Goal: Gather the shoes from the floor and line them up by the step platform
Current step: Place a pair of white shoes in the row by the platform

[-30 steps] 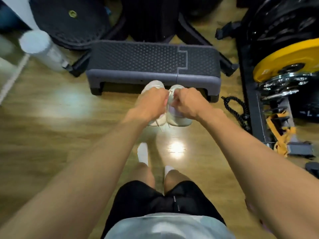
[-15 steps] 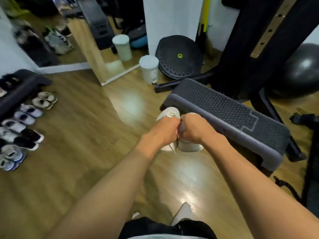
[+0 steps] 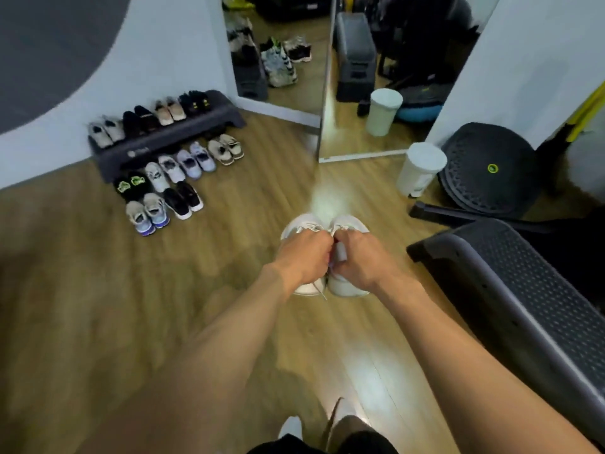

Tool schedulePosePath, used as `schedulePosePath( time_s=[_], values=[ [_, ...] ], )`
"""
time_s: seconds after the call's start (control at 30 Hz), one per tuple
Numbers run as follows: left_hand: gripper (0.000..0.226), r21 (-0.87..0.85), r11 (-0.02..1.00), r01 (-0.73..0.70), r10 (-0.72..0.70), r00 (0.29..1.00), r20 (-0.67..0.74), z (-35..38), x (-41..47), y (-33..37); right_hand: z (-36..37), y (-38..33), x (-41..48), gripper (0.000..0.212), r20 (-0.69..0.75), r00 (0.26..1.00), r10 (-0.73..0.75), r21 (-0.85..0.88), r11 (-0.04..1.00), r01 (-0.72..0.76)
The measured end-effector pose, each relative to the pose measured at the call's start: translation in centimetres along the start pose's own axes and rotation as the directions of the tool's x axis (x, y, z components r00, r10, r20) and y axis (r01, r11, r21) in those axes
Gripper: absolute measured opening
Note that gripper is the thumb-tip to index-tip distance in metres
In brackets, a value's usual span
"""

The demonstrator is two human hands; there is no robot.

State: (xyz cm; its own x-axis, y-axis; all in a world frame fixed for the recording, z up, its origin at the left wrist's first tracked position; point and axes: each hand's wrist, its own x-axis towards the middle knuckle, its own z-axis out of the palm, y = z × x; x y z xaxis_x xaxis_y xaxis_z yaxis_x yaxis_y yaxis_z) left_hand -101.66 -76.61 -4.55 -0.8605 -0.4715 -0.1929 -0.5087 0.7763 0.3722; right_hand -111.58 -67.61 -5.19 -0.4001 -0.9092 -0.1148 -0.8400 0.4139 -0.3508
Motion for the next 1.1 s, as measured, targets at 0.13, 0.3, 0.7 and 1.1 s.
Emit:
schedulePosePath(
  time_s=[0.13,0.3,0.7,1.1],
  values=[
    [0.012,-0.012,0.993,0.119,-0.119,0.99,-0.069,-1.5,1.1,-6.4,1.8,-3.9,6.7,0.012,0.053,0.995,-0.081,-0.003,0.997,0.082],
    [0.016,-0.047,0.964,0.261,-0.264,0.96,-0.091,-3.3,5.5,-13.7,3.8,-6.7,15.8,0.016,0.087,0.988,-0.129,-0.01,0.991,0.13],
    [0.008,-0.234,0.859,0.455,-0.485,0.87,-0.086,-10.3,18.4,-29.4,5.1,-12.4,40.2,0.019,0.216,0.916,-0.338,0.047,0.941,0.336],
    [0.017,-0.26,0.85,0.459,-0.48,0.877,-0.021,-14.1,35.4,-50.4,9.4,-18.6,64.8,0.023,0.339,0.878,-0.337,0.082,0.94,0.33]
  ],
)
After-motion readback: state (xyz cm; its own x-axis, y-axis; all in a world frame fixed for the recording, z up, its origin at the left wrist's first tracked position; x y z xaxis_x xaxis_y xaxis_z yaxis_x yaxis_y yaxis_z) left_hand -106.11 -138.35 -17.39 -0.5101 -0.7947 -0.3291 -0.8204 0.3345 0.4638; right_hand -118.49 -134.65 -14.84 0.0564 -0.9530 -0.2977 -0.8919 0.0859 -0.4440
